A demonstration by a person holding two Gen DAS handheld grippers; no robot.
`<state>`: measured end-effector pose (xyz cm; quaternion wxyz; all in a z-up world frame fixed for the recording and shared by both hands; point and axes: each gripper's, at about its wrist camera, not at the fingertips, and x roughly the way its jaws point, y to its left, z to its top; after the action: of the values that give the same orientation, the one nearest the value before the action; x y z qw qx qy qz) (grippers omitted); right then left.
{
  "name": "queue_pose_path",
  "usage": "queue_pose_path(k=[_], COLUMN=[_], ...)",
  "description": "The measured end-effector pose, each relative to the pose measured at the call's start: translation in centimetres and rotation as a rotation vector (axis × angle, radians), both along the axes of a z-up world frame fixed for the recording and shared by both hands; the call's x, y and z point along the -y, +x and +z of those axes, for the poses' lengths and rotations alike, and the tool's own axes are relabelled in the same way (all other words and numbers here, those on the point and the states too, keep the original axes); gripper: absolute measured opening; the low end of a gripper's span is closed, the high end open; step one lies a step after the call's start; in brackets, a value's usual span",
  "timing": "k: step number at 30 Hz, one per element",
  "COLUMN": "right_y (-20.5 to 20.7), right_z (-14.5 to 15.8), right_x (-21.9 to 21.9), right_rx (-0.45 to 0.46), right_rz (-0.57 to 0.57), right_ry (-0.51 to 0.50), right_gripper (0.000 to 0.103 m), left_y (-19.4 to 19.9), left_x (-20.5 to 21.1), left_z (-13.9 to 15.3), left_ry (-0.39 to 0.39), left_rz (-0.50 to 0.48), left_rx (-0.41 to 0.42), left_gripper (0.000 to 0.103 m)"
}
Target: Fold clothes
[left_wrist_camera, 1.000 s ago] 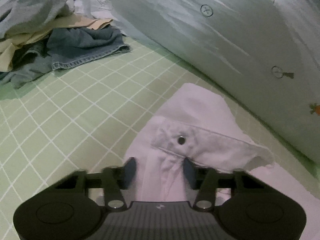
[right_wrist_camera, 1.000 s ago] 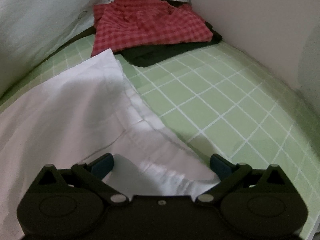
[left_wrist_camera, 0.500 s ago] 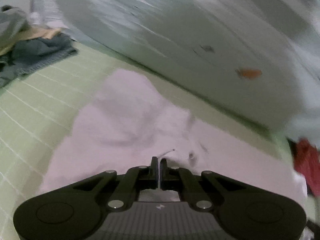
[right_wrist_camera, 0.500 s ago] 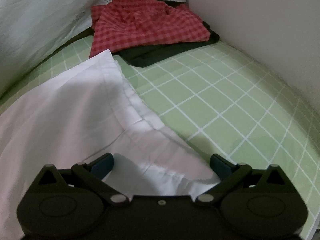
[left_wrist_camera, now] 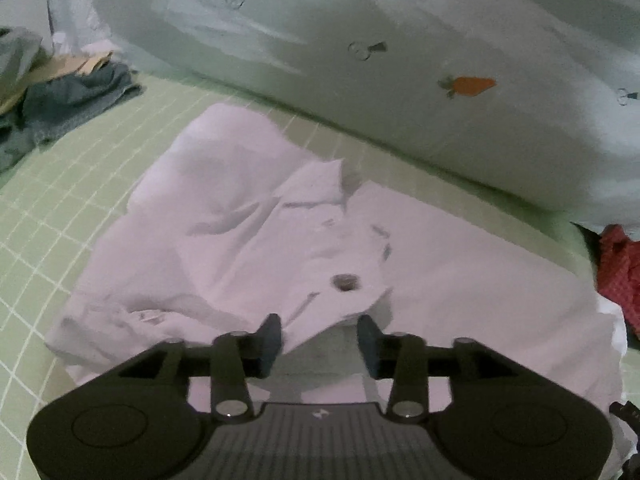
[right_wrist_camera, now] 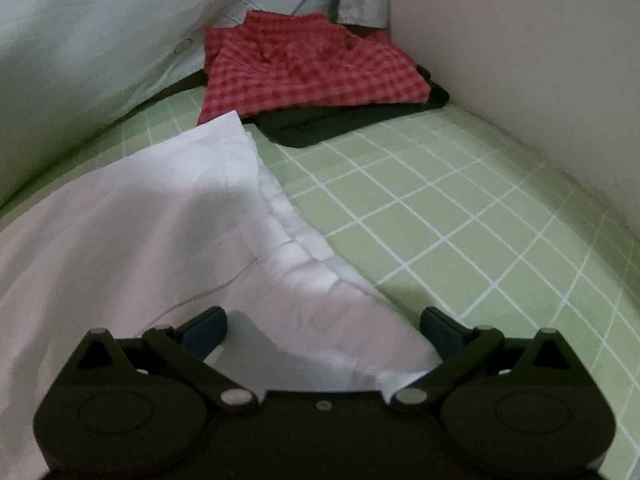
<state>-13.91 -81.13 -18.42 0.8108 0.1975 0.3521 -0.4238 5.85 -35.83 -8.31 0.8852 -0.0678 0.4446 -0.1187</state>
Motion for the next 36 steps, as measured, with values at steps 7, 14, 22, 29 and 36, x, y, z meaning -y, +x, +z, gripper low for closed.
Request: queue_pose_path(k=[7,14,22,29,36], right_y=[-0.4,-0.3,1.3,2.0,6.2], right_z=[0.0,0.9,2.4,7.9,13.2], right_x=[-0.2,-0.8,-1.7,-5.0,-12.6], right_rx=[0.009,0.019,-0.003,0.138,0.258], right_rz=[0.070,0.198,0.168,0.132,0.227], right_ry=[-0.010,-0.001,0.039,0.006,-0.046], right_gripper=[0.103,0.067,0.018,0.016,0.015], left_y=[-1.5,-3.1,-3.4,-1.7,0.2], left_x=[1.0,0.6,-2.3,-7.1,-12.1], left_z=[1.9,2.7,3.8,5.1,5.4], left_ry=[-0.029,-0.056,-0.108,-0.081,-0.090], left_rz=[-0.016,-0.010,-0.029,-0.007,-0.011], left_rx=[0.047,0.072,0.100,0.125,0.136], left_gripper=[0.064,0.070,0.071,0.075,0.075])
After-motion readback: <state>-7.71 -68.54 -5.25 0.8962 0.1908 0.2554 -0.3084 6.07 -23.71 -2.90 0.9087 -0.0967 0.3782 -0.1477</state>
